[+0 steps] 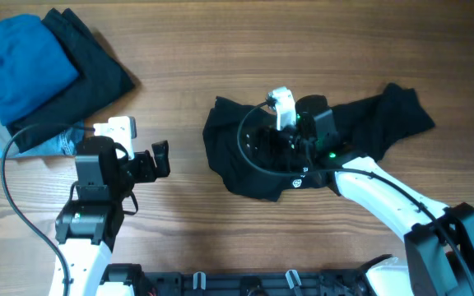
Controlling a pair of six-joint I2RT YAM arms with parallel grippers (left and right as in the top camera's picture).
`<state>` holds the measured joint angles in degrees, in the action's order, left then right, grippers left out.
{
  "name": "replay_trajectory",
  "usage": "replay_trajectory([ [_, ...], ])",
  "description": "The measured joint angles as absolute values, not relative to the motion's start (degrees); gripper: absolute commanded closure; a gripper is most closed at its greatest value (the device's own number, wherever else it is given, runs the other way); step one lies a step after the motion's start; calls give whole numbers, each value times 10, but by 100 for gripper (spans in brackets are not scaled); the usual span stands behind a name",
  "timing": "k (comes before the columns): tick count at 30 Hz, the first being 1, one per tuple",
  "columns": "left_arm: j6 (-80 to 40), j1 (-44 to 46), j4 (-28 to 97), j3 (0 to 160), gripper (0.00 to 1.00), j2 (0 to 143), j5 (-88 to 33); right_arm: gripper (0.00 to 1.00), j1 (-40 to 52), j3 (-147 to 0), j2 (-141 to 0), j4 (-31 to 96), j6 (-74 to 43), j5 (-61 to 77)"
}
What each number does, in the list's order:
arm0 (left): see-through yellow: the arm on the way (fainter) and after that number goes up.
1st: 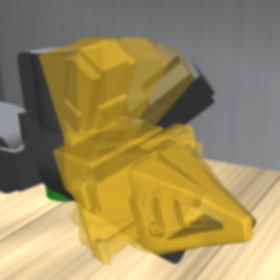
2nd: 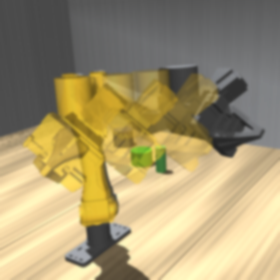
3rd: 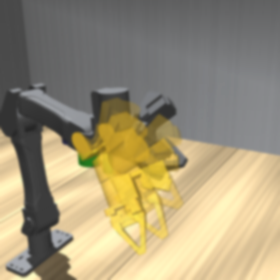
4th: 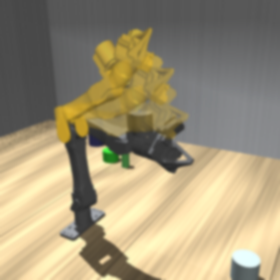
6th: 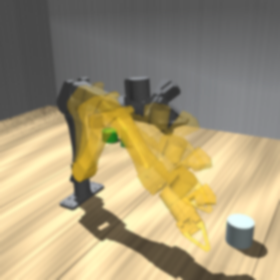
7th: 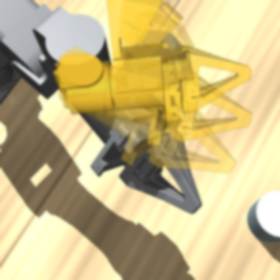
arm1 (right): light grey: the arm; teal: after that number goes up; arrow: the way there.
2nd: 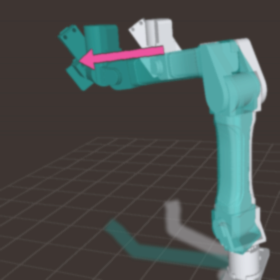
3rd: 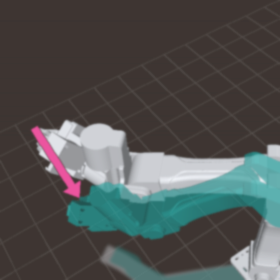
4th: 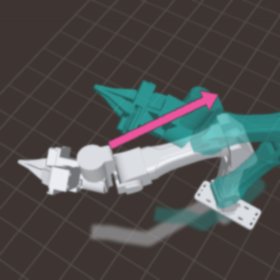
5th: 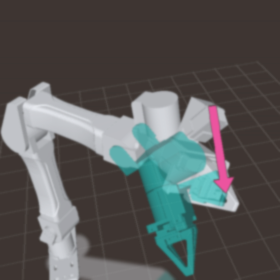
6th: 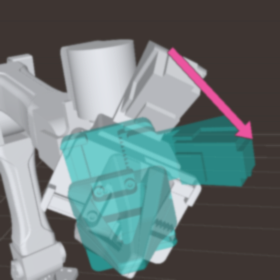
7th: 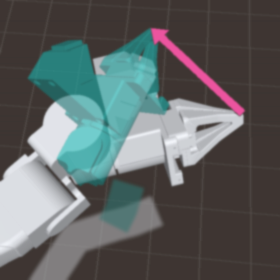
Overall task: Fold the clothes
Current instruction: 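Grasp the black T-shirt with the right gripper and drag it to center, then grasp the shirt's left edge with the left gripper and pull it leftward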
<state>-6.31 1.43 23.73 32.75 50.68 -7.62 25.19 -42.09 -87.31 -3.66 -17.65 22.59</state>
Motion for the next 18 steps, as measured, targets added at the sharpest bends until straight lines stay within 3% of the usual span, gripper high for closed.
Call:
replay_trajectory([
  [5, -76, 15, 147, 328, 0, 536, -150, 0, 215, -423, -727, 132, -172, 46],
  [8, -144, 17, 57, 332, 0, 599, -205, 0, 204, -426, -638, 205, -163, 10],
  [12, -188, 51, -44, 334, 0, 739, -244, 0, 201, -426, -621, 287, -162, -4],
  [18, -187, 112, 0, 470, 0, 984, -248, 0, 201, -426, -620, 307, -173, -5],
])
